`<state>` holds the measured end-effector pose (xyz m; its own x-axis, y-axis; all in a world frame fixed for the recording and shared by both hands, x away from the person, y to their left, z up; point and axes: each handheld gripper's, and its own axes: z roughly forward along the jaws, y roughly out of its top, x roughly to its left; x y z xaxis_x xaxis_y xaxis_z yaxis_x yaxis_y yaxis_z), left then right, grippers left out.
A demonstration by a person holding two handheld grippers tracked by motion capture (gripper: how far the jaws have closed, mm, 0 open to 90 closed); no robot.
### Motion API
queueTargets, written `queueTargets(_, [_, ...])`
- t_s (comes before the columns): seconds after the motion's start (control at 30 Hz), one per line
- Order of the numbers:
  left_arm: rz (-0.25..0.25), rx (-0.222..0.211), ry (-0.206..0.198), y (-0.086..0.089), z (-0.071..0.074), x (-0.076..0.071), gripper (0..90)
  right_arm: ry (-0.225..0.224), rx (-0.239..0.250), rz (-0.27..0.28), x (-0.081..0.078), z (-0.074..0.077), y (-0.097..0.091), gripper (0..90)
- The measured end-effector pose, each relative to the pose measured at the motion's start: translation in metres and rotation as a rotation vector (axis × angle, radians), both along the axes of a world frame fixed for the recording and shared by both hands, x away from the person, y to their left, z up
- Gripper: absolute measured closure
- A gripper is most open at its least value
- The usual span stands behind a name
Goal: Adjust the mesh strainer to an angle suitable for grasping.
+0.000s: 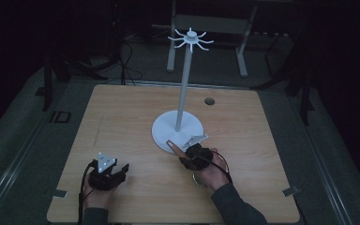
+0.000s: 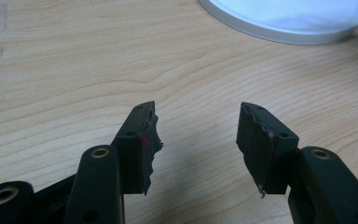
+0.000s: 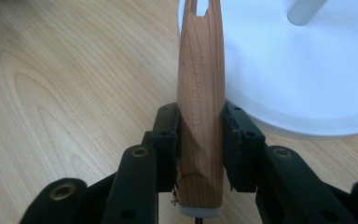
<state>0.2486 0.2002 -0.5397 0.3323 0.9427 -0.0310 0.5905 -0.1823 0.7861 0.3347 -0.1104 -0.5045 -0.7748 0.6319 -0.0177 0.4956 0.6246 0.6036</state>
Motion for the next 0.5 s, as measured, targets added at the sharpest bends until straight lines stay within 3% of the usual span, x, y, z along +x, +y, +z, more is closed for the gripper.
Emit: queueTargets(0.5, [-0.004, 0.000, -0.001, -0.0002, 0.0001, 0.0001, 47.6, -0.035, 0.049, -0.041, -0.0014, 0.0033, -0.0039, 68.3])
